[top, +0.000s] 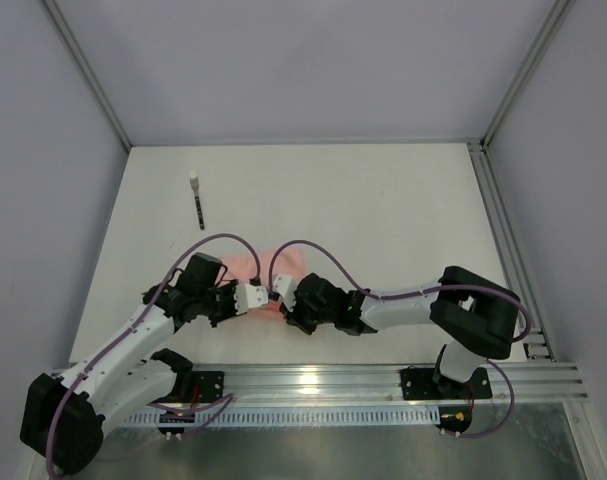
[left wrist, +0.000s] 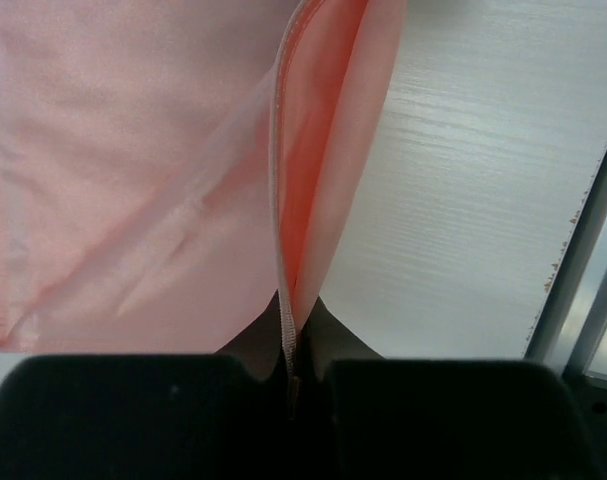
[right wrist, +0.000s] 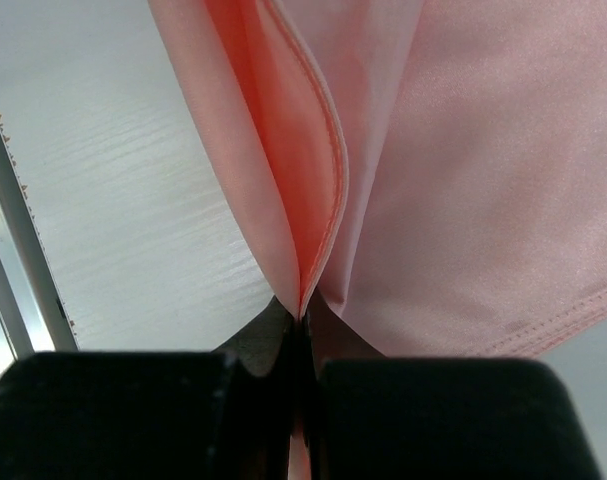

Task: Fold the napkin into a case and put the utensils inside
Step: Turn over the upper triangle folded napkin at the center of the board.

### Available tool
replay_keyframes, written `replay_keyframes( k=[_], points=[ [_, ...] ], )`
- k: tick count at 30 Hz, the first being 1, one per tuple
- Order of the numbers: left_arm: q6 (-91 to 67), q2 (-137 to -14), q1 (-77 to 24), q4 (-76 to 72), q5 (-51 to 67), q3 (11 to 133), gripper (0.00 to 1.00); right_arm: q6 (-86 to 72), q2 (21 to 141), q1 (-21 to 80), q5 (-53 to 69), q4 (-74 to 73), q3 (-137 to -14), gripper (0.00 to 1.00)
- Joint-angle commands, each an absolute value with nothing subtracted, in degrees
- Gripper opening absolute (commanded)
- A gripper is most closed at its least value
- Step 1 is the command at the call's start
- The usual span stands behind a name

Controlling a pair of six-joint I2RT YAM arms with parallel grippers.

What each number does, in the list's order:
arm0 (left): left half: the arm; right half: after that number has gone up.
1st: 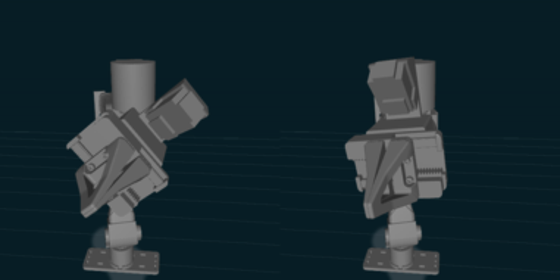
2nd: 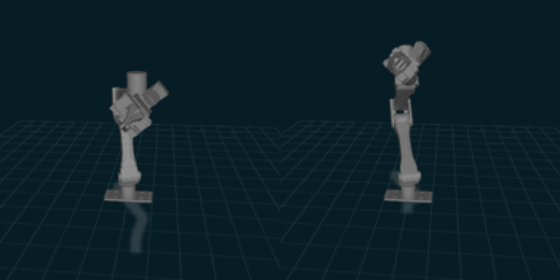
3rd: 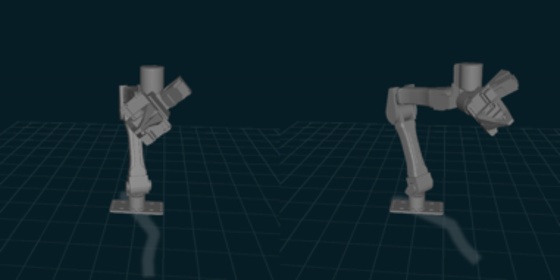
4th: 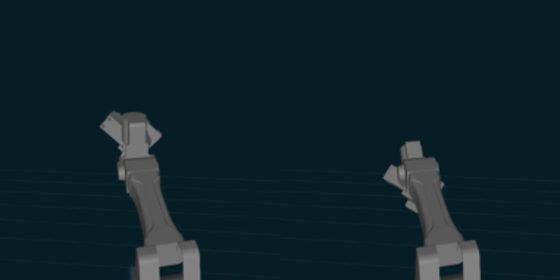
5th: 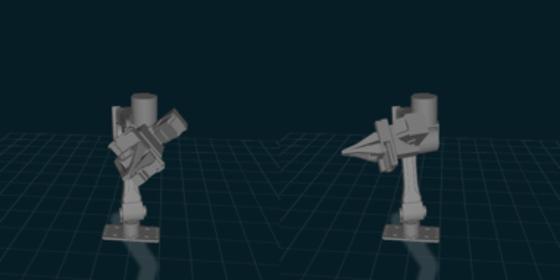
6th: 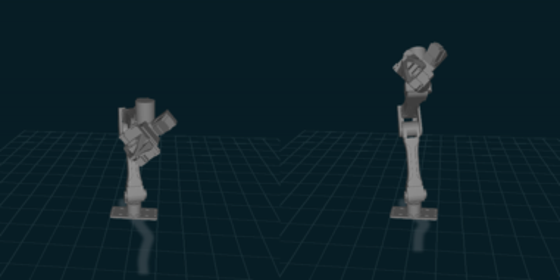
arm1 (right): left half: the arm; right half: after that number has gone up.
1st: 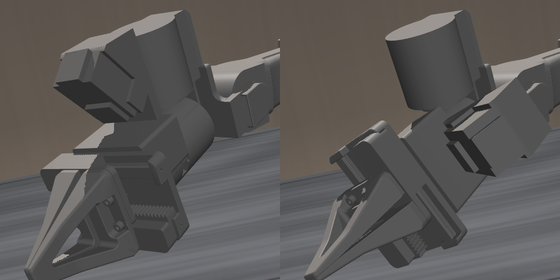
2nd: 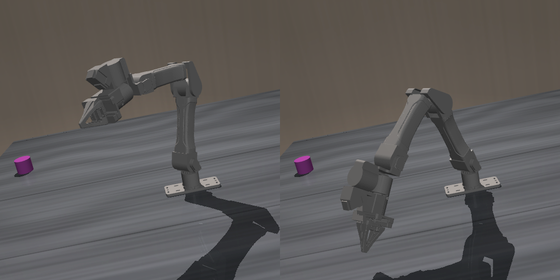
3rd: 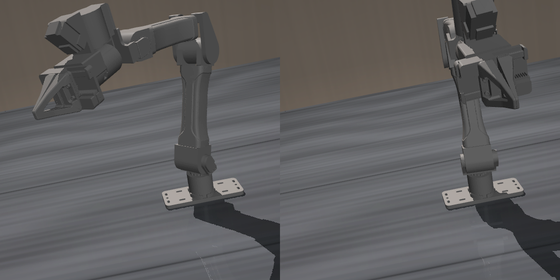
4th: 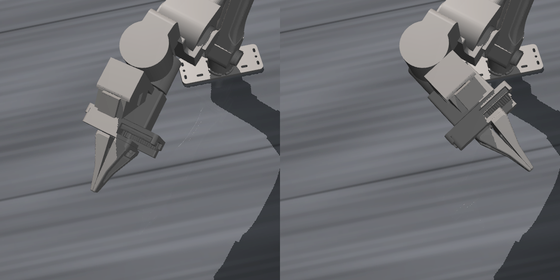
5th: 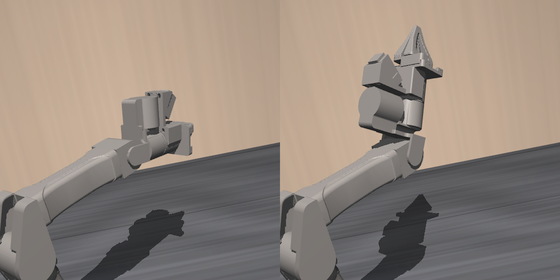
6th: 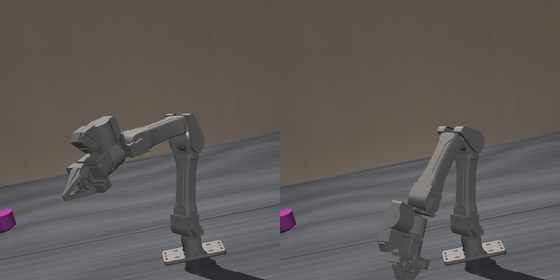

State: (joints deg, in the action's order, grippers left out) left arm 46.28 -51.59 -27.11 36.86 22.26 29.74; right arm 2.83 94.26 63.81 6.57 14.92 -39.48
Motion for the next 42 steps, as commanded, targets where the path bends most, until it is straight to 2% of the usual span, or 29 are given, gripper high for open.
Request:
replay_keyframes(
  k=[1,12,19,26,30,38,42],
  points=[
    [43.1,-50.8,-27.3,40.1,21.4,35.7,0.00,3.2,93.5,64.2,5.6,8.0,-42.6,0.04],
    [37.7,-50.6,-27.2,58.8,11.9,54.4,0.00,1.1,81.4,64.2,9.6,-13.0,-56.9,0.04],
    [34.1,-49.5,-27.3,65.8,2.8,65.6,0.00,-4.7,81.4,64.2,14.6,-22.5,-68.3,0.04],
    [33.2,-47.6,-27.2,65.7,-9.9,66.9,0.00,-15.1,83.2,65.1,18.2,-12.9,-70.2,0.04],
    [33.6,-46.4,-27.3,62.7,-19.1,66.5,0.00,-21.0,90.1,66.9,18.1,-5.2,-73.0,0.04],
    [37.3,-44.1,-27.2,57.1,-33.4,66.0,0.00,-27.5,102.6,69.6,17.2,4.9,-86.0,0.04],
    [40.4,-43.6,-27.2,53.0,-35.1,63.9,0.00,-34.4,108.2,69.8,18.5,12.7,-88.3,0.04]
  ],
)
